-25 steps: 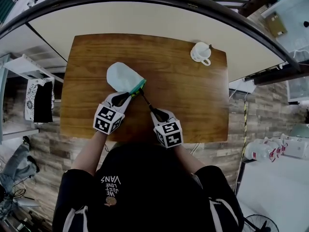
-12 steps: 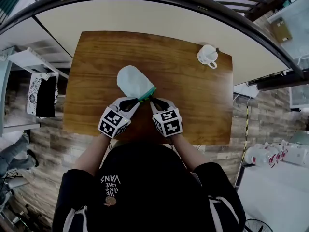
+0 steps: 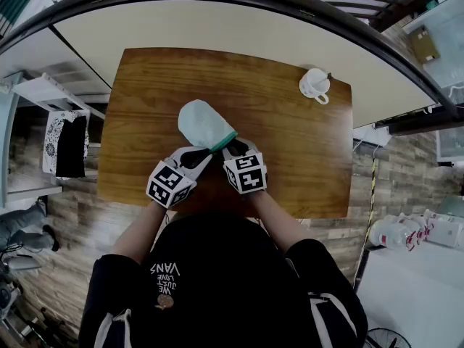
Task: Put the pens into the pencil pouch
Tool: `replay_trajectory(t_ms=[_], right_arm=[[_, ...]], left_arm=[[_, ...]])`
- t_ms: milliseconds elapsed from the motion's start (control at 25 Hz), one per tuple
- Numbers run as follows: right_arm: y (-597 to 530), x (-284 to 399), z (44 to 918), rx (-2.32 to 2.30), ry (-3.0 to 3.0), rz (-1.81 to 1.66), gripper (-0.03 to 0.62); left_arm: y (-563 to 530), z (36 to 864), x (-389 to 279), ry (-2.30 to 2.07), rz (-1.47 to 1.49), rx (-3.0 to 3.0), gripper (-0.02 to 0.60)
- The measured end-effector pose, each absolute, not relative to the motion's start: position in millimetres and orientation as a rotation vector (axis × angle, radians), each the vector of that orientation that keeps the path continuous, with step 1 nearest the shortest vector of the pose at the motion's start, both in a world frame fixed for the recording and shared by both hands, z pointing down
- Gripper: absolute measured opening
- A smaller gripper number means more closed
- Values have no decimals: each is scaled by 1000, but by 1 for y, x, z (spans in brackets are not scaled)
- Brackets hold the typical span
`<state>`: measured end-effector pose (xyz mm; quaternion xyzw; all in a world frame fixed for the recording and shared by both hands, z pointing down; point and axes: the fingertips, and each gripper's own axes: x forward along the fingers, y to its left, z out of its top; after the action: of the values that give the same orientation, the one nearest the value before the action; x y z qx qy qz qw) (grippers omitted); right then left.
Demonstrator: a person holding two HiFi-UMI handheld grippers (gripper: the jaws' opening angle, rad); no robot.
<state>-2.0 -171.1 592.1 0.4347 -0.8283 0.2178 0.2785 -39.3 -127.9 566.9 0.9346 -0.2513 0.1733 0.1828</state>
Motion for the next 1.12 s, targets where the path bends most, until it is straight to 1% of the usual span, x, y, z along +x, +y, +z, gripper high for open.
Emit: replay_trajectory(t_ms=[80, 160, 240, 680, 1120], right_arm=[[-170, -1, 593, 1160, -2223, 590, 69], [-168, 3, 592, 1175, -2217, 592, 97], [-165, 13, 590, 1214, -2210, 619, 103], [-123, 90, 592, 1419, -2105, 814, 101], [-99, 131, 587, 1382, -2136, 806, 103]], left_arm=[[-134, 562, -37, -727, 473, 2624, 44], [-139, 564, -38, -743, 481, 2610, 44], [-143, 571, -40, -751, 506, 2597, 44], [-173, 594, -36, -861, 588, 2542, 45], [-195, 612, -37, -1078, 677, 2501, 46]])
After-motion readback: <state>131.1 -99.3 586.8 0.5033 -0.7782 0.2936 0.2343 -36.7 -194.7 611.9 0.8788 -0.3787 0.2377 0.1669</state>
